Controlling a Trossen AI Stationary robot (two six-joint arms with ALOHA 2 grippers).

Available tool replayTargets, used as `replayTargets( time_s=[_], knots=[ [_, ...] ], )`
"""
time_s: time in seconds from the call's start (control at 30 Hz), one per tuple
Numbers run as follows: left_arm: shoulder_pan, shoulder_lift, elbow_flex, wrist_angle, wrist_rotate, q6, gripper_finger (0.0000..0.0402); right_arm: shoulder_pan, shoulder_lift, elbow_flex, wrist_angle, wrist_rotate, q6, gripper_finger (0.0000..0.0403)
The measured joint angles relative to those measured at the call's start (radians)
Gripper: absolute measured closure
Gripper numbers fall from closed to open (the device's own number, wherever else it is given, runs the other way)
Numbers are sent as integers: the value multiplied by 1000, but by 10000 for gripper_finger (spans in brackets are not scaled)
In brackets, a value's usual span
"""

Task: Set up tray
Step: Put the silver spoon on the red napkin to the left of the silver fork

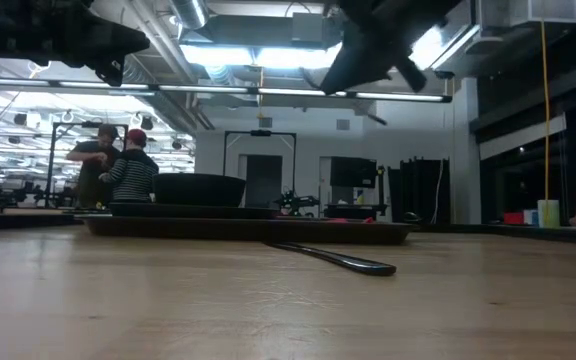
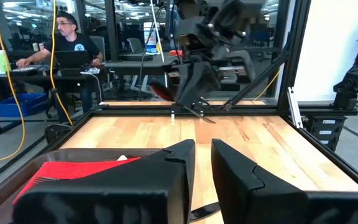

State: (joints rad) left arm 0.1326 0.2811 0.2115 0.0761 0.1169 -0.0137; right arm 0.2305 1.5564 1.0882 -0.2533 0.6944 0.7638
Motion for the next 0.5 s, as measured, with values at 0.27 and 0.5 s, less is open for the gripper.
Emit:
replayTargets(
  time_s=[0.27, 0.5],
  knots=[
    [0, 0, 0, 0, 0, 0, 352, -116, 107, 170, -4, -71, -141, 387],
    [0, 0, 0, 0, 0, 0, 352, -260, 215, 384, -276, -111, -47, 387]
  ],
)
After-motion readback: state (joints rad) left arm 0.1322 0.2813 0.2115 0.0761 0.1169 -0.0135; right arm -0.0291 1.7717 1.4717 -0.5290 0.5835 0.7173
